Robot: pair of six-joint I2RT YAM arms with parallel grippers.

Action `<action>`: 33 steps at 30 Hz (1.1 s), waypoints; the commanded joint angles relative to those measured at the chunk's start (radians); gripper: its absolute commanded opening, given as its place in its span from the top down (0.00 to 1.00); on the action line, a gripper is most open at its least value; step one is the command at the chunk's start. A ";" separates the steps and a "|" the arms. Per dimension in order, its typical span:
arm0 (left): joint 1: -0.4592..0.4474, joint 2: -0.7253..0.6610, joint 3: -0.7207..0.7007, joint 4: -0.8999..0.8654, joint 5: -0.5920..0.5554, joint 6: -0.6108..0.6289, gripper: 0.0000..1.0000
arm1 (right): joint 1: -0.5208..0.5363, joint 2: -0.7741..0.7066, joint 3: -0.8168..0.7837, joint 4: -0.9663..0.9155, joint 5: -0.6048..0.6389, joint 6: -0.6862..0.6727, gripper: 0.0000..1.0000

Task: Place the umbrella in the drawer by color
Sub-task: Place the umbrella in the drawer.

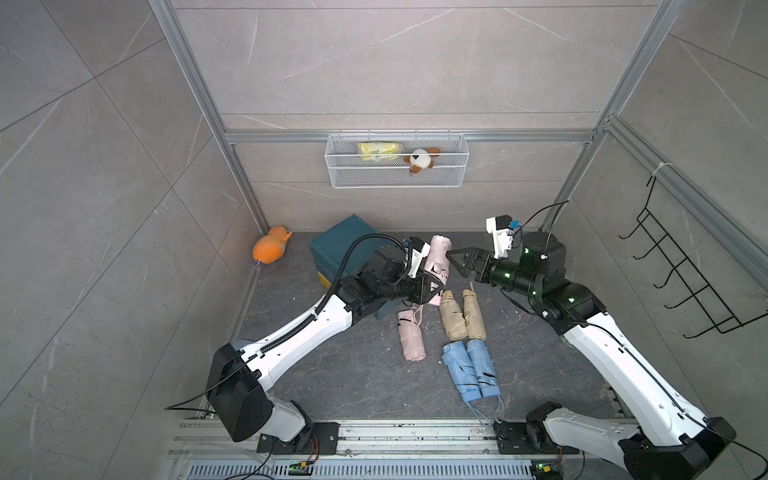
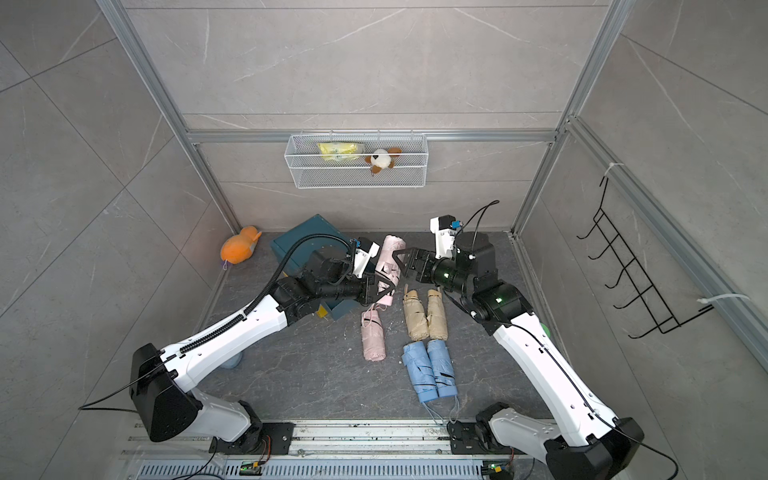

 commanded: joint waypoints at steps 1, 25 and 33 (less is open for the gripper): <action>0.001 -0.037 0.059 -0.026 0.078 0.074 0.65 | -0.009 0.042 0.040 -0.037 -0.067 -0.042 0.15; 0.012 -0.090 0.061 -0.123 0.084 0.132 0.66 | -0.030 0.159 -0.006 0.101 -0.214 0.085 0.16; 0.012 -0.087 0.063 -0.124 0.093 0.135 0.66 | -0.029 0.207 -0.046 0.206 -0.272 0.157 0.20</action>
